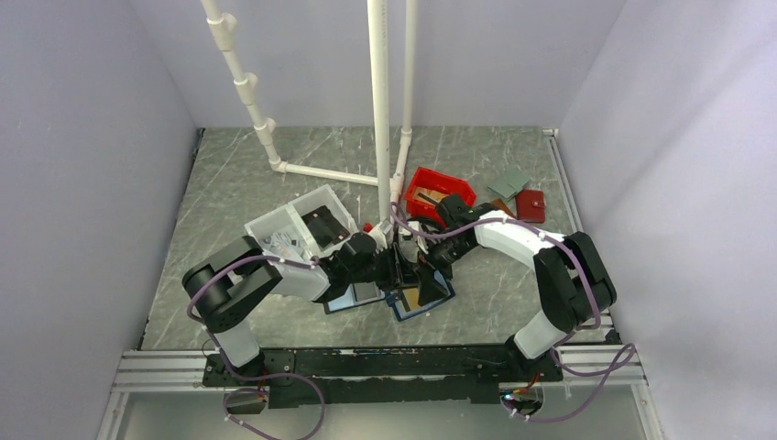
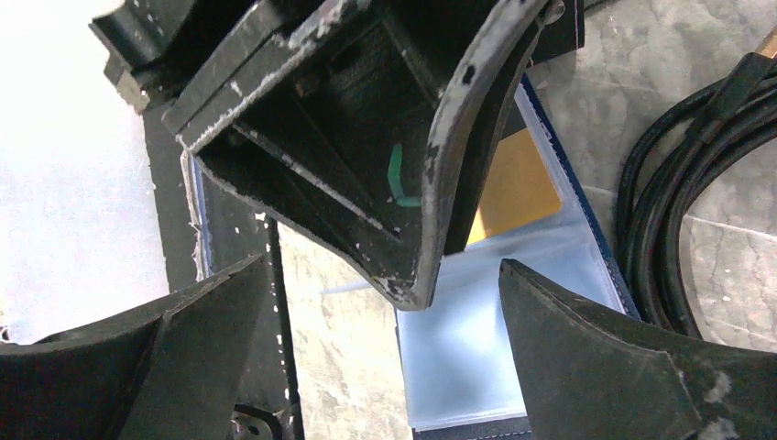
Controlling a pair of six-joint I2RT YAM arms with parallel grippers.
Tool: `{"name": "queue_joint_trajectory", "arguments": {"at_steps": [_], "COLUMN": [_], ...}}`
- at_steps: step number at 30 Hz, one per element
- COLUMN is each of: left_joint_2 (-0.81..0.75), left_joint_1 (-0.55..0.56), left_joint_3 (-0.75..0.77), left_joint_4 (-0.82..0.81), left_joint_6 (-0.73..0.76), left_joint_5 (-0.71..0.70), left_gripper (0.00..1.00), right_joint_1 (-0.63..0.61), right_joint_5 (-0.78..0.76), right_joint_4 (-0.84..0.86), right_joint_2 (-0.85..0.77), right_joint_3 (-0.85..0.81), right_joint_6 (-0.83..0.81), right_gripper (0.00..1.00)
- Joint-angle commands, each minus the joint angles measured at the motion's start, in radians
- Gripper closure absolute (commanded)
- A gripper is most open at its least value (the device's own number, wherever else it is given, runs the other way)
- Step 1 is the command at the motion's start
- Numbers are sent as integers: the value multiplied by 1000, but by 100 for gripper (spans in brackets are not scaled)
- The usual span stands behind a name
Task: Take the credit cards out of the card holder
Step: Pick up the card holder from the center of the board.
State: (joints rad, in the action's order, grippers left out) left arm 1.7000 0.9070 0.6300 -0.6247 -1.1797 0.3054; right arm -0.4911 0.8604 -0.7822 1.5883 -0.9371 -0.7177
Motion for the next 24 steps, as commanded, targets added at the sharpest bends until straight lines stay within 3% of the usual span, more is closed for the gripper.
{"name": "queue_joint_trajectory", "arguments": {"at_steps": [1, 5, 10, 13, 18, 24], "left_joint_2": [26, 53, 42, 18, -16, -41], "left_joint_1": [-4, -5, -5, -5, -4, -4], "left_joint_3": [57, 69, 71, 64, 49, 32], "left_joint_4": [-49, -71, -58, -28, 8, 23], "left_joint_6": [29, 18, 23, 32, 44, 47], "left_joint_5": [32, 37, 23, 3, -31, -56], "left_gripper": [64, 64, 64, 64, 64, 64], "right_joint_1": [9, 10, 10, 16, 19, 26], "right_joint_5": [38, 1, -47, -72, -97, -114], "right_joint_4": [-5, 15, 19, 20, 17, 28], "right_joint_2": [-23, -12, -11, -19, -8, -4], "right_joint_3": [-34, -32, -34, -34, -38, -37], "right_joint_6": [19, 44, 46, 46, 47, 69], "right_gripper": [0, 3, 16, 30, 63, 87]}}
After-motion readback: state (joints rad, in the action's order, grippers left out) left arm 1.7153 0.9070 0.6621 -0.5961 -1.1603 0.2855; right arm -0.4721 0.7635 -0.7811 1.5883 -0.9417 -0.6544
